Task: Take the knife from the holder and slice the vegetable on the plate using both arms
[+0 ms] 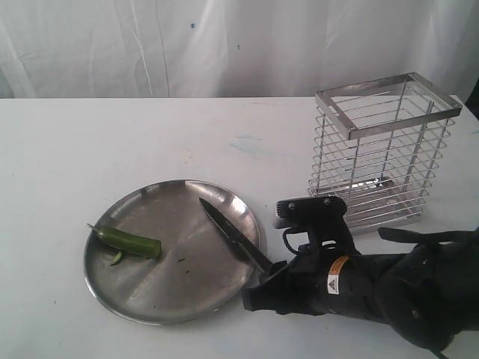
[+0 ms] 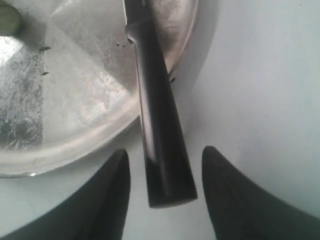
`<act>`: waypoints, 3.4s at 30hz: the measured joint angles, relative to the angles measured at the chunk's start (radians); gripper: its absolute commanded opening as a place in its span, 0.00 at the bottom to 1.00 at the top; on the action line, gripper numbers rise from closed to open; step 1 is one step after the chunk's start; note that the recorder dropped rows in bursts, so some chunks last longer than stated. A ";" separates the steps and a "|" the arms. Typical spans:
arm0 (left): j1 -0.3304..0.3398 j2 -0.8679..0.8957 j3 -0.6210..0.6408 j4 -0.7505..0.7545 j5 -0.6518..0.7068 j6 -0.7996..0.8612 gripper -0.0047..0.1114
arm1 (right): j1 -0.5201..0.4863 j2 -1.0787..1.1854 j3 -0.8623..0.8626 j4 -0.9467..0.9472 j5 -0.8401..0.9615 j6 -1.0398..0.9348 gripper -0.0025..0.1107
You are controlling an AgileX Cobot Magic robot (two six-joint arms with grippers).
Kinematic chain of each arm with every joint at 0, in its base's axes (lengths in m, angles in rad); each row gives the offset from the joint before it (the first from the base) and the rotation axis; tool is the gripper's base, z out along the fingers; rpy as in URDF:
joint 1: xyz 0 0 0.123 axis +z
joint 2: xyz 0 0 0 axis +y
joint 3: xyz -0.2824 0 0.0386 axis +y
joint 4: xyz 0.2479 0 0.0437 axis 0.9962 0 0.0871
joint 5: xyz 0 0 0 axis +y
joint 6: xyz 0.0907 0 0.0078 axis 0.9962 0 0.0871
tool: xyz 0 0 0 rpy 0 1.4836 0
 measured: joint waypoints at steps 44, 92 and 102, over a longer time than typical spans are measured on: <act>0.000 0.000 0.000 0.000 0.000 0.000 0.04 | -0.264 0.030 -0.589 0.632 1.347 -1.010 0.55; 0.000 0.000 0.000 0.000 0.000 0.000 0.04 | -0.473 0.467 -0.615 0.912 1.418 -1.192 0.59; 0.000 0.000 0.000 0.000 0.000 0.000 0.04 | -0.459 0.494 -0.615 0.933 1.403 -1.203 0.46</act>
